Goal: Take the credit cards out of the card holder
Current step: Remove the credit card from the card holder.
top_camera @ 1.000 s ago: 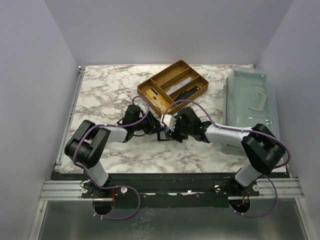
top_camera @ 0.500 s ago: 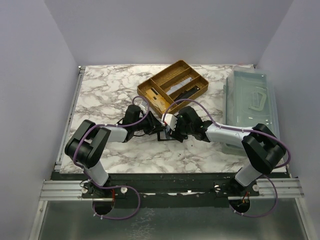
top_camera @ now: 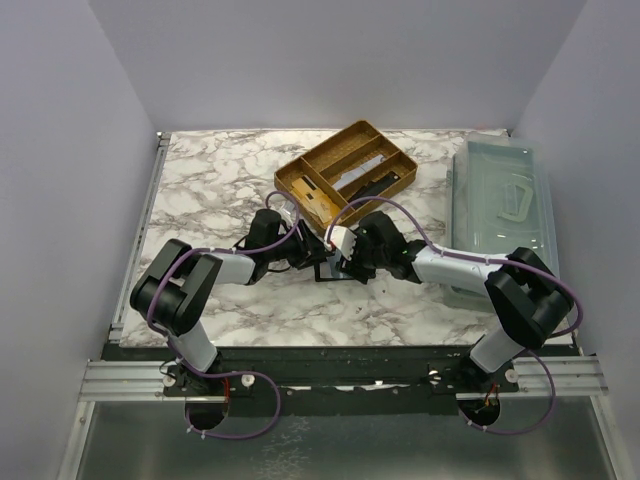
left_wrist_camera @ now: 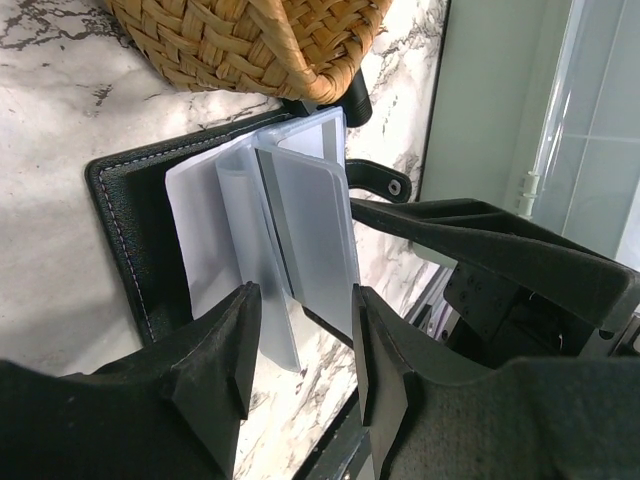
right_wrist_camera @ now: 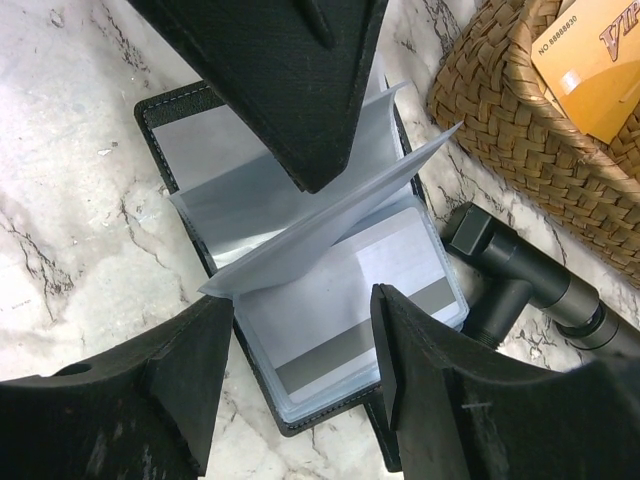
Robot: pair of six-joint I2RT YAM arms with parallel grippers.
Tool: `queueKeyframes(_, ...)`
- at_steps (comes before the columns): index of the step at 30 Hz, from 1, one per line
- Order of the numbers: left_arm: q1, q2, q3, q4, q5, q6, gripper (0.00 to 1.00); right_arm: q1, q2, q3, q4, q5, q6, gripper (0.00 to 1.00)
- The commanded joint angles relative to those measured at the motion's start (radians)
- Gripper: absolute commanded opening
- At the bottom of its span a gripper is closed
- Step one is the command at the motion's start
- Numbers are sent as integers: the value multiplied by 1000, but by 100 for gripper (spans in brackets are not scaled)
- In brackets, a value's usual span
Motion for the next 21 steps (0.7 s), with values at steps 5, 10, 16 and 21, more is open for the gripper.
queueKeyframes(5,-3,22,10,48,40,1,47,-28,-25,33,-20,-23,33,61)
queueKeyframes(10,-3,10,13,48,41,21,47,-66,-34,43,-24,-76,89,58)
queueKeyframes(16,-3,8,15,48,44,30,47,-74,-10,45,-15,-104,116,52)
queueKeyframes(21,-3,-3,12,48,40,44,48,-85,-13,46,-13,-112,138,48)
